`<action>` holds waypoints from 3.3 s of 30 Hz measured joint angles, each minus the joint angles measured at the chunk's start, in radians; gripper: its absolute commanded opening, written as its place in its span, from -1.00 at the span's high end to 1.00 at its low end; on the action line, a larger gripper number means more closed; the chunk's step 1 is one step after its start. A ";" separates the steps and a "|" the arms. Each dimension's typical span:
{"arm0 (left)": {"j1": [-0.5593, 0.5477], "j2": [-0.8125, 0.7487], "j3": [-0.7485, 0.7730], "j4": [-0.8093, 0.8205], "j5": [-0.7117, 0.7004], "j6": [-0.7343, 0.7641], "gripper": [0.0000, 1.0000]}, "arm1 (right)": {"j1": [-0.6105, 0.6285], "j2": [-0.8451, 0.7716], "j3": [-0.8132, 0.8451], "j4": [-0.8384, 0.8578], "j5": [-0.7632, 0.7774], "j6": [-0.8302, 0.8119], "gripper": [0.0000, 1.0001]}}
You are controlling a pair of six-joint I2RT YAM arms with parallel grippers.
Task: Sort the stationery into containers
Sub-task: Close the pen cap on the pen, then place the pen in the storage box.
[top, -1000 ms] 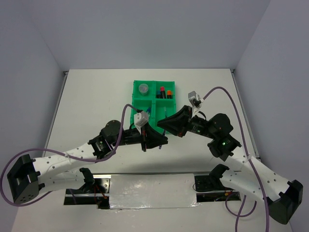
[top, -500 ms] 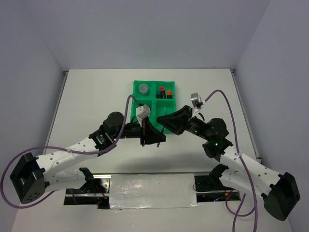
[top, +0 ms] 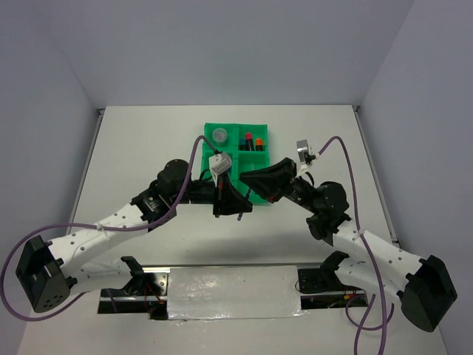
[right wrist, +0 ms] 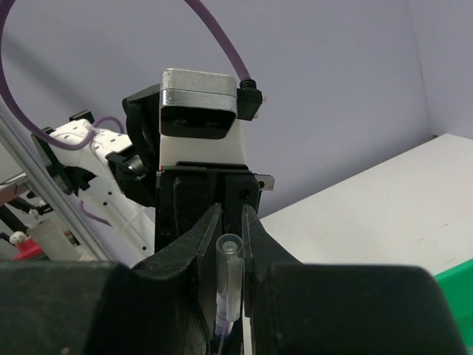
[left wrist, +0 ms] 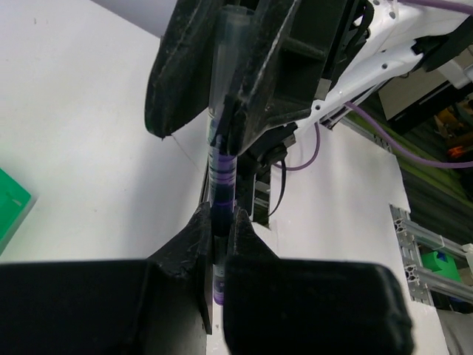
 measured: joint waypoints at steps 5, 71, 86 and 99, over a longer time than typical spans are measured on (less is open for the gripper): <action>0.004 0.000 0.000 -0.069 -0.001 0.023 1.00 | 0.011 0.043 -0.058 0.105 0.024 0.044 1.00; 0.065 0.800 0.359 -0.058 -0.773 -0.070 0.42 | -0.325 -0.380 0.273 -1.122 0.089 -0.230 -0.70; 0.071 0.815 0.370 -0.057 -0.759 -0.100 -0.02 | -0.325 -0.378 0.268 -1.121 0.065 -0.230 -0.70; 0.071 0.640 0.350 -0.058 -0.685 -0.136 -0.50 | -0.325 -0.352 0.269 -1.123 0.054 -0.241 -0.74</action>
